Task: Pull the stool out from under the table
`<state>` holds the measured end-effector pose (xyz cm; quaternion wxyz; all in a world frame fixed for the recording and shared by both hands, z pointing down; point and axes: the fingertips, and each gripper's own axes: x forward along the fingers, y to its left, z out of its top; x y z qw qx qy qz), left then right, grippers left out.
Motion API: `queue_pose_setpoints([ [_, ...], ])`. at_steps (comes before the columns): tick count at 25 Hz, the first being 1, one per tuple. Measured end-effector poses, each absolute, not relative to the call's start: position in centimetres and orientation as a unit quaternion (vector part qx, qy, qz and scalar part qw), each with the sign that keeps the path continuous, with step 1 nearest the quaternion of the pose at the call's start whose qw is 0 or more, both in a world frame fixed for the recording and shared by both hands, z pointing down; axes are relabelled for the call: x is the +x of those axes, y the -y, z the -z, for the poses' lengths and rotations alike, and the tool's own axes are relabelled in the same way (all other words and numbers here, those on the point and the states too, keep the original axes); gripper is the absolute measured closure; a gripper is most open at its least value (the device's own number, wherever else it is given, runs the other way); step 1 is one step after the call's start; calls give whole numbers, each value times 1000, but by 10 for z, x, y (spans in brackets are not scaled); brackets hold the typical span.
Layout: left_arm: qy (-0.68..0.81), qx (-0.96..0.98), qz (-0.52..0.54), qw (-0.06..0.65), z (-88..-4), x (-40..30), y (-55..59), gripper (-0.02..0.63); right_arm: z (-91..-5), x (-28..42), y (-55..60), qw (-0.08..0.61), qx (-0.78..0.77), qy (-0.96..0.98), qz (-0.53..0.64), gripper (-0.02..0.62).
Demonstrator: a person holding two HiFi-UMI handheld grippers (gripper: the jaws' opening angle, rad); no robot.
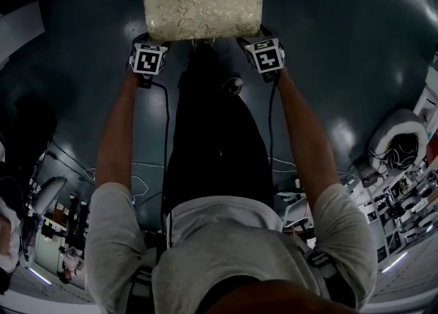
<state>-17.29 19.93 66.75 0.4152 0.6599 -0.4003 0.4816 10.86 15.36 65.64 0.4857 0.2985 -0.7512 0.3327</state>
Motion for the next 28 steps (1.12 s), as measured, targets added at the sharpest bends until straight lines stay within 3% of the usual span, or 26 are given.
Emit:
queue_pose_setpoints([
  [10,386,654,-495,422,-670,-167,-246,288,-658,117,-206,504,299,729,-353,225],
  [21,421,582,-515,467,-660,-167,-253,291,-647,125,-210,578,321,656,-364,239],
  [28,454,526,-516,501,-635,-165,-255,377,-629,126,-214,615,348,594,-384,314],
])
